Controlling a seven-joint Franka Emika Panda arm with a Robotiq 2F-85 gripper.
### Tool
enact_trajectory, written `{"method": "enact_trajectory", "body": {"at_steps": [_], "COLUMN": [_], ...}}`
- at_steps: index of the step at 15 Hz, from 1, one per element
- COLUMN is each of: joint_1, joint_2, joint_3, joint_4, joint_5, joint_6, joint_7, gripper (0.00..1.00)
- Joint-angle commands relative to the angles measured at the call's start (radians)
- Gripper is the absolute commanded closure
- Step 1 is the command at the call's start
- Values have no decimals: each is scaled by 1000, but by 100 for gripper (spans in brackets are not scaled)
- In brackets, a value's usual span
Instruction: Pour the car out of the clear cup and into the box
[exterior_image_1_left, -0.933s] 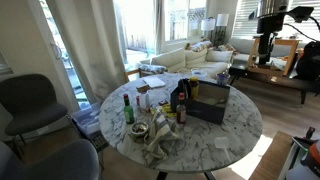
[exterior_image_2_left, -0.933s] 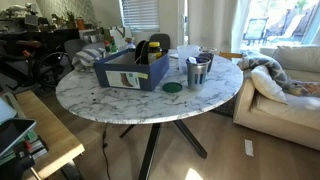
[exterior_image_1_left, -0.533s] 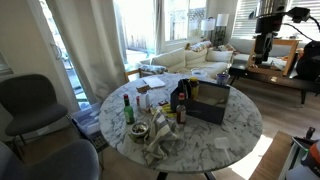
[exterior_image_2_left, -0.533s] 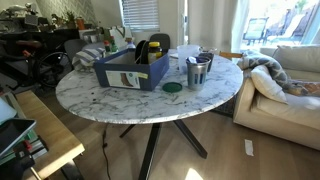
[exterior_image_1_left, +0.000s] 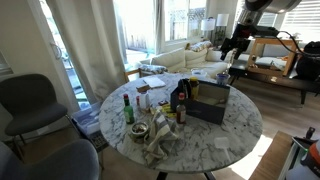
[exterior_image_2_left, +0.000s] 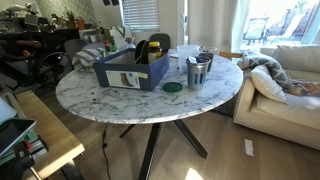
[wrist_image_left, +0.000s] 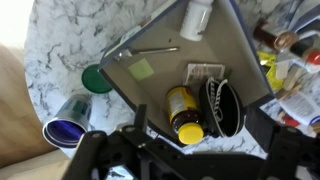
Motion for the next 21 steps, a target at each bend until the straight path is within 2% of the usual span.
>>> {"method": "enact_trajectory", "body": {"at_steps": [1, 3, 5, 7, 8, 11, 18, 21], "joint_1": [-53, -85, -112, -129, -113, -121, -121, -138], "joint_2": [156, 240, 327, 399, 316, 393, 401, 446], "joint_3": [29, 37, 37, 33, 30, 26, 27, 24], "joint_4": [43, 76, 123, 182, 113, 163, 177, 208], "joint_5": [-1, -29, -35, -21, -13, -14, -15, -66], "joint_6": [177, 252, 280, 220, 256, 254, 250, 345], "joint_7": [97, 150, 214, 299, 225, 271, 280, 378], "gripper": [0, 0, 0, 0, 0, 0, 0, 0]}}
